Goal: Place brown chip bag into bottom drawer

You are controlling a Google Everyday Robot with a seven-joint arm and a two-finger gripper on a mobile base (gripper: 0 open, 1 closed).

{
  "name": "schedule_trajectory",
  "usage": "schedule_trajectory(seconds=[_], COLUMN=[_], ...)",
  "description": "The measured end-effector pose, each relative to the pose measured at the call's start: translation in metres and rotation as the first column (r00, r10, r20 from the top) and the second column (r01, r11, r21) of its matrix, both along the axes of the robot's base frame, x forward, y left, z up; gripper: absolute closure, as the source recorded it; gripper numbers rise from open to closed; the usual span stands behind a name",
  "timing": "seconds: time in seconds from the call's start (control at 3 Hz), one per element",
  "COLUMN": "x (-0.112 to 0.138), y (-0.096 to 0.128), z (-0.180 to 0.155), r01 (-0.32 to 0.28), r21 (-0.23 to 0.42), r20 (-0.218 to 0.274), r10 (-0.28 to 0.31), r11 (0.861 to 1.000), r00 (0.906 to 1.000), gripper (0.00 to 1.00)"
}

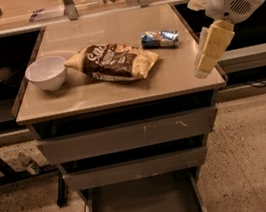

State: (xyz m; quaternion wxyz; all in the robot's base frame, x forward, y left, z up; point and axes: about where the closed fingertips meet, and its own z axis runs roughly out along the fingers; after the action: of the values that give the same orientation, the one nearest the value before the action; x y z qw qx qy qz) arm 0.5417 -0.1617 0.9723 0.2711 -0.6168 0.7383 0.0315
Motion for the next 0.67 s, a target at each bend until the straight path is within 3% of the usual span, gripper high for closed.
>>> schedule_trajectory(seconds=[0.33, 0.67], x=[0.008, 0.045], y=[0.010, 0.054], z=[0.003, 0.011], r01=[-0.020, -0.073], r21=[0.036, 0.124], r20=[0.037, 0.104], r10=[0.019, 0.060], r11=[0.999, 0.990], r00=[0.9992, 0.9927], gripper=[0.00, 0.00])
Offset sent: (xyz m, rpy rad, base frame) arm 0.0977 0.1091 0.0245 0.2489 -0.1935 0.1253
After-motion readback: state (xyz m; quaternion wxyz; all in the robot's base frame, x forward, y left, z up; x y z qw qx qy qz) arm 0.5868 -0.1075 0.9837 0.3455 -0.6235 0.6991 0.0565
